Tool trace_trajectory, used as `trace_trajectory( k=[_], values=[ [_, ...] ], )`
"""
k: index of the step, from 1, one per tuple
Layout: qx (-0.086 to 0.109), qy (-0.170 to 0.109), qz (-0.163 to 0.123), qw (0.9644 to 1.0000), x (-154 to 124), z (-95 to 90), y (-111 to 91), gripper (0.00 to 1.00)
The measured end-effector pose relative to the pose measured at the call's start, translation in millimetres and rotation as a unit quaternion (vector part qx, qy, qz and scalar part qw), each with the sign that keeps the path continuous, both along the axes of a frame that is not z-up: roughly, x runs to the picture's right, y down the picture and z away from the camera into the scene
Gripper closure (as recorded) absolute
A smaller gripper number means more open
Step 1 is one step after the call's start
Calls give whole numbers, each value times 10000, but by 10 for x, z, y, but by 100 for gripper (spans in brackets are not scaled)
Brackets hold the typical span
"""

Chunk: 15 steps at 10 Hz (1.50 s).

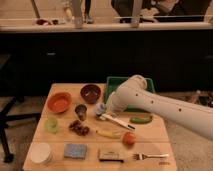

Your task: Wipe red bowl with towel

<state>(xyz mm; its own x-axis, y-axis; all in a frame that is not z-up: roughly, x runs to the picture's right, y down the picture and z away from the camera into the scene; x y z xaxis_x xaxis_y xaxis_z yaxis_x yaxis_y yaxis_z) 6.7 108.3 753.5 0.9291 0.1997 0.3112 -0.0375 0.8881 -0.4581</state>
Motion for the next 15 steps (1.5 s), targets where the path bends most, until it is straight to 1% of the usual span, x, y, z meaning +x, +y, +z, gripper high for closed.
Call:
trace_trajectory(
  k=[5,8,15],
  values=[
    [6,-84,15,10000,-416,169,-155,100],
    [-10,-187,-37,9998,-772,273,-271,100],
    [-20,-178,-29,9998,-767,288,-271,100]
  ],
)
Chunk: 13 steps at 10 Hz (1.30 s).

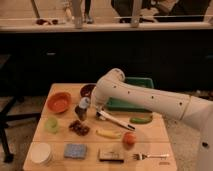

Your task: Wipe red bowl with towel

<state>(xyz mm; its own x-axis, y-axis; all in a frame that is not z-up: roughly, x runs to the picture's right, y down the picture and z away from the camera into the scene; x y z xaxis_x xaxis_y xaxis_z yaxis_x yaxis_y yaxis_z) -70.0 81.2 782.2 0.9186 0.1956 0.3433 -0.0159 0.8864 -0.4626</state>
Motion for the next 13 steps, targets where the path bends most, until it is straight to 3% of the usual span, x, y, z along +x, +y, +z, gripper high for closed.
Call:
trace_trajectory(
  k=[3,13],
  values=[
    [0,-21,17,10000,-26,38,-7,100],
    [111,-452,-95,9989,-848,374,-280,100]
  ],
)
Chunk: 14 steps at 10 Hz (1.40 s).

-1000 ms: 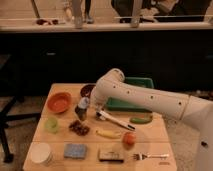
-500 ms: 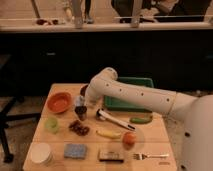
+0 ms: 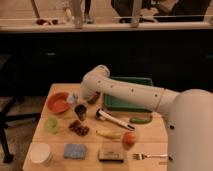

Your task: Wipe red bowl with towel

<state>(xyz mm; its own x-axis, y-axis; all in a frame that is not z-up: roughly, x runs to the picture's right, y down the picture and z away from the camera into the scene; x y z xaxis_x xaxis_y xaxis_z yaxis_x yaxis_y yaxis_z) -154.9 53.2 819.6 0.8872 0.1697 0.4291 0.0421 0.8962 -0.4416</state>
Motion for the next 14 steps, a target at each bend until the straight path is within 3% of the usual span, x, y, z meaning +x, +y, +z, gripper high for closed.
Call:
trace_trajectory(
  k=[10,14],
  values=[
    [-176,-310,-208,9991,-628,352,-24,100],
    [-299,-400,-313,9983,-843,441,73,100]
  ],
)
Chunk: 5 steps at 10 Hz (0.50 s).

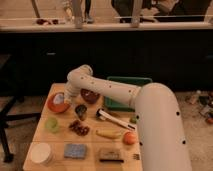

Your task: Wipe red bowl with towel

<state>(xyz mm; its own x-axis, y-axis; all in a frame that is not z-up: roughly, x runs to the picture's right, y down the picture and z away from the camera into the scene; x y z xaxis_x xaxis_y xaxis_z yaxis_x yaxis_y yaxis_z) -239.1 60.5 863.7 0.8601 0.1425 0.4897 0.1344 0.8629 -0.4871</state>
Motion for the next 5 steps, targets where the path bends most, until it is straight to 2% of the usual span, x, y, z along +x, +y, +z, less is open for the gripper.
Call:
trace_trajectory(
  k=[5],
  values=[
    [-173,-75,-247,9995,-257,135,173,100]
  ],
)
